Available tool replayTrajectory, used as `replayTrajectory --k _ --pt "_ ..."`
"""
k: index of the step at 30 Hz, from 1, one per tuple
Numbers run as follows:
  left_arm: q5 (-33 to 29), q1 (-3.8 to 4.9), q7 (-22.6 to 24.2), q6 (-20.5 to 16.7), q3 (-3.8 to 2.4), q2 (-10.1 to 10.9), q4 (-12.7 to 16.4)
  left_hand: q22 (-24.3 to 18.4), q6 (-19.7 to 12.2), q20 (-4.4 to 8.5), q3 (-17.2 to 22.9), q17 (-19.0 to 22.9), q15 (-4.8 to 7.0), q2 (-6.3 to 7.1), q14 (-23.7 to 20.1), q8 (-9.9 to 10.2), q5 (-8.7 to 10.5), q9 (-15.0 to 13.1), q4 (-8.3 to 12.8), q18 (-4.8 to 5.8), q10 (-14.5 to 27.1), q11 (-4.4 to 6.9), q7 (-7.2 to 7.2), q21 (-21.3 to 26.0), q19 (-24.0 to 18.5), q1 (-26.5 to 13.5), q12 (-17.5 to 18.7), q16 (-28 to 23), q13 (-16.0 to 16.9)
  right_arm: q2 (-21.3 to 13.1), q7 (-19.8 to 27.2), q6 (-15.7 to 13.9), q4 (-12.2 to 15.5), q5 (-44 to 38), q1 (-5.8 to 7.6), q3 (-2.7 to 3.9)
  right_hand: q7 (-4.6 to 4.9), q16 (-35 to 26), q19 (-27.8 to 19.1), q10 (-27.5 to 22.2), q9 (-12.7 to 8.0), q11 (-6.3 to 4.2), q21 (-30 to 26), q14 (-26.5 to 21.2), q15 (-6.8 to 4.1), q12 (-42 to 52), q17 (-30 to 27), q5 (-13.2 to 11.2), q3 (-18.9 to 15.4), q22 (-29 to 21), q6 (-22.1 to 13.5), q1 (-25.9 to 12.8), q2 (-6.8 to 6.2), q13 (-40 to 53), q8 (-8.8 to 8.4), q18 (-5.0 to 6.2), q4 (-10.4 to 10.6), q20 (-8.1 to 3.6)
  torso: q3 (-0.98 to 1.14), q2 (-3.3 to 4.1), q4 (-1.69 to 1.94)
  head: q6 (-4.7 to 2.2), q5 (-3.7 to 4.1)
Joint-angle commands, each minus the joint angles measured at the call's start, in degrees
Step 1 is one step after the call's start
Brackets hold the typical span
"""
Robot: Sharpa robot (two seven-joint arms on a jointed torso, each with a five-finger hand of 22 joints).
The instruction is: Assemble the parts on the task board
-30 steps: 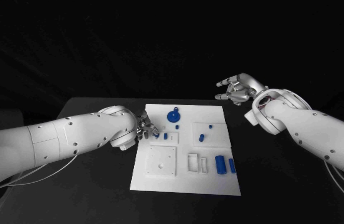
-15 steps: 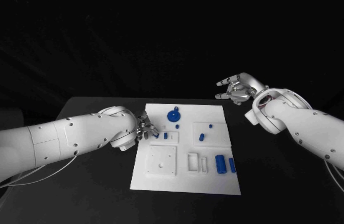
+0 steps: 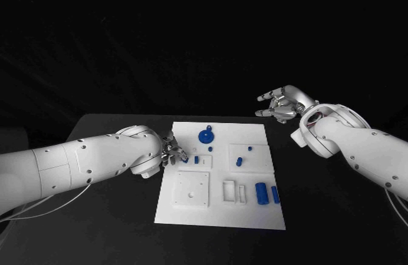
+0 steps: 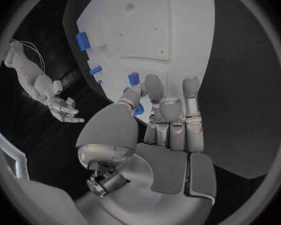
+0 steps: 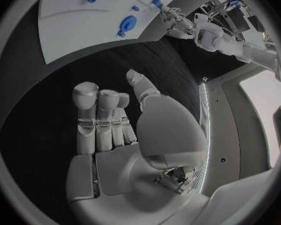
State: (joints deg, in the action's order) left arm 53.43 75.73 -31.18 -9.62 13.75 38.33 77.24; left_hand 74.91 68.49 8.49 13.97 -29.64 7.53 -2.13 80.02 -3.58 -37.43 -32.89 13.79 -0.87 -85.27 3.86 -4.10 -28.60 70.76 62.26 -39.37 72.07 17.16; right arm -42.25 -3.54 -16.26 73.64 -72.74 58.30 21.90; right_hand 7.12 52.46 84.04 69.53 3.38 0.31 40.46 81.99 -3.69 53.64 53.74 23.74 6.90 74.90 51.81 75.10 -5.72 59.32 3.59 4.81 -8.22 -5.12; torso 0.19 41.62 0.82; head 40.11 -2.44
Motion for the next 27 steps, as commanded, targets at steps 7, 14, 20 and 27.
replayTrajectory --k 7,14,20,27 --pt "0.19 -0.26 -0.37 0.95 0.07 0.09 0.3 0.5 7.93 -0.03 1.29 -0.19 0.35 -0.52 -0.12 -0.21 0.23 0.0 0.88 -0.48 -1.49 1.71 5.31 -0.28 0.19 0.11 -0.2 0.07 0.07 0.12 0.46 0.69 -0.08 -0.02 -0.17 0.03 -0.06 -0.37 2.96 0.02 -0.06 -0.07 -0.14 0.22 -0.26 0.17 0.05 0.22 0.16 4.86 -0.04 -0.25 -0.19 0.06 -0.29 1.02 -0.12 0.12 0.01 0.0 -0.03 0.01 -0.08" --pt "0.19 -0.27 -0.55 1.15 0.07 0.19 0.27 0.5 7.93 -0.03 1.29 -0.19 0.35 -0.52 -0.12 -0.21 0.23 0.0 0.88 -0.48 -1.49 1.71 5.31 -0.28 0.19 0.11 -0.2 0.07 0.07 0.09 0.46 0.7 -0.09 -0.02 -0.21 0.03 -0.06 -0.37 2.96 0.02 -0.06 -0.07 -0.14 0.22 -0.26 0.17 0.05 0.22 0.16 4.86 -0.04 -0.25 -0.19 0.06 -0.29 1.02 -0.12 0.12 0.01 0.0 -0.02 -0.03 -0.07" --pt "0.17 -0.28 -0.75 1.95 0.07 -0.08 0.05 0.51 8.33 -0.05 1.18 -0.19 0.36 -0.62 -0.14 -0.3 0.64 -0.14 0.69 -0.44 -1.49 1.75 5.47 -0.26 0.17 -0.26 -0.23 0.02 0.06 0.16 0.48 0.7 -0.13 -0.01 -0.24 0.03 -0.06 -0.37 2.96 0.02 -0.06 -0.07 -0.14 0.22 -0.26 0.17 0.05 0.22 0.16 4.86 -0.04 -0.25 -0.19 0.06 -0.29 1.02 -0.12 0.12 0.02 0.03 -0.05 0.02 -0.11" --pt "0.16 -0.28 -0.86 2.56 0.07 -0.53 -0.36 0.4 8.9 -0.01 0.7 -0.39 0.42 -0.64 -0.1 -0.28 1.95 -1.47 -0.1 -0.28 -1.49 1.86 5.76 -0.1 0.22 -0.22 -0.37 0.1 0.11 0.18 0.49 0.72 -0.17 0.0 -0.27 0.03 -0.07 -0.45 2.96 0.02 -0.05 -0.07 -0.24 0.26 -0.28 0.16 0.13 0.27 0.07 4.85 0.07 -0.47 -0.02 0.04 -0.28 1.03 -0.26 0.12 0.08 0.04 -0.07 0.07 -0.11"
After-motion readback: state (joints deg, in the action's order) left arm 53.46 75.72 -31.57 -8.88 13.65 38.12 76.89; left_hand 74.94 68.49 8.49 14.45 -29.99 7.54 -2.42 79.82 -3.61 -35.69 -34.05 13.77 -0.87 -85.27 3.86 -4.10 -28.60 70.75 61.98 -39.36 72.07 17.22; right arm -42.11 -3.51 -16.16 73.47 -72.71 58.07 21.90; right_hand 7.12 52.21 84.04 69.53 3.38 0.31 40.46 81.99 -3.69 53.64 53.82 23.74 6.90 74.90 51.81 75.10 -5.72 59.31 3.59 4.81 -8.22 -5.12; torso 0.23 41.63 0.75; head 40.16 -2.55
